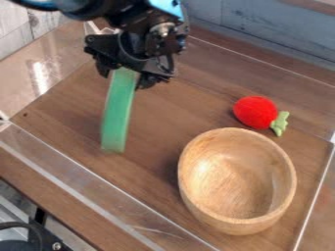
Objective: Remove the green block from the brown bowl and put it on the table
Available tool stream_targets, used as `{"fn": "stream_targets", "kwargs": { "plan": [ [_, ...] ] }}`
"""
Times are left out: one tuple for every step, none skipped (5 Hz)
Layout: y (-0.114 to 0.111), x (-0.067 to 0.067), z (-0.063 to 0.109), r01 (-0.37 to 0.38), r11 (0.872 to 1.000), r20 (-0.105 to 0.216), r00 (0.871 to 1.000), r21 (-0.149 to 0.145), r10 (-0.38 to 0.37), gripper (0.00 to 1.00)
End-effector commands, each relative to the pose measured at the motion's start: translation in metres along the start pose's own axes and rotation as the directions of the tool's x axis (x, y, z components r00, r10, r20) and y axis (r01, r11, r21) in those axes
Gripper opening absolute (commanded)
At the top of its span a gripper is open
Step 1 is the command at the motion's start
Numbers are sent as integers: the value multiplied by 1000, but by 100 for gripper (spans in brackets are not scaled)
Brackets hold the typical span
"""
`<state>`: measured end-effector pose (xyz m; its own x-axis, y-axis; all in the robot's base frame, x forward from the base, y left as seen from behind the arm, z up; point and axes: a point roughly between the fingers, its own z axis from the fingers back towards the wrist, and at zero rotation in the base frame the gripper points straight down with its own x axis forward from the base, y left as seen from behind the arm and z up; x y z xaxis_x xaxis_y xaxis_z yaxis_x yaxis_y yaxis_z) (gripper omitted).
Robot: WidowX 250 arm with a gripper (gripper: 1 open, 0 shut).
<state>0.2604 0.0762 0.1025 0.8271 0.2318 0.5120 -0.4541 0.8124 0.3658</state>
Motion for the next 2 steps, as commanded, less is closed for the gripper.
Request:
{"fn": "stream_targets", "kwargs": {
  "plan": [
    [-16,26,1,-2,999,41,999,-42,3,0],
    [-20,25,-15,-7,998,26,1000,-56,9,100]
  ]
}}
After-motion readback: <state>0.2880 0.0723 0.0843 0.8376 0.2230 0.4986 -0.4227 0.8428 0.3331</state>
